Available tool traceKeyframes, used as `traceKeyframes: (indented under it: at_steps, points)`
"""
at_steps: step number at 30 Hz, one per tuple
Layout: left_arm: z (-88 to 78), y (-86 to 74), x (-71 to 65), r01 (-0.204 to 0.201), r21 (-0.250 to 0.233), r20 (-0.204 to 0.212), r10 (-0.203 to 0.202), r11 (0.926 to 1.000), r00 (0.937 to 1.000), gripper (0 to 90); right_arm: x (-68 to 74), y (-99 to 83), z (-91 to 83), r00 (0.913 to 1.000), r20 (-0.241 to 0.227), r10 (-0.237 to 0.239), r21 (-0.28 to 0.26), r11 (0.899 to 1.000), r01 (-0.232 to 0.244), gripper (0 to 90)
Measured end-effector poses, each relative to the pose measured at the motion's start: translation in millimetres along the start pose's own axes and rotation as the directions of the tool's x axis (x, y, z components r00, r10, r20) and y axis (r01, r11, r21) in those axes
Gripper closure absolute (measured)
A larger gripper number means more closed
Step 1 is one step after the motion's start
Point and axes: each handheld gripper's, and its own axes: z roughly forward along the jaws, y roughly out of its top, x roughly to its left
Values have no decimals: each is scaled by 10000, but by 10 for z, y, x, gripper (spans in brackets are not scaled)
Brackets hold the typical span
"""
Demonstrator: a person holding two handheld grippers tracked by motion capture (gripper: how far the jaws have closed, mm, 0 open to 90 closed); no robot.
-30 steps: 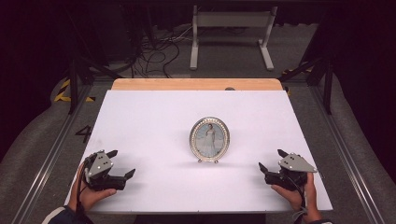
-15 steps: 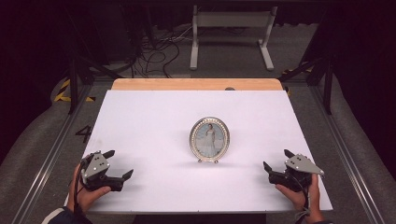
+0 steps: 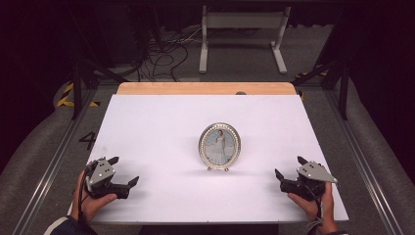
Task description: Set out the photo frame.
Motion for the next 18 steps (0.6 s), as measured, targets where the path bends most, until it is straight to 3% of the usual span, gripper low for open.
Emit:
traceKeyframes:
  at_steps: [5,13,18]
  points:
    - [6,0,5,-32,66,-25,32,10000,10000,40,25,14,0,9997,-31,-225,-101,9997,225,130]
    - [14,6,-4,-47,73,9,46,10000,10000,40,1,-2,-5,10000,28,26,-114,9999,-25,133]
    - [10,8,-16,-86,97,-29,86,9999,10000,42,22,5,-10,9999,22,-137,-106,9998,137,136]
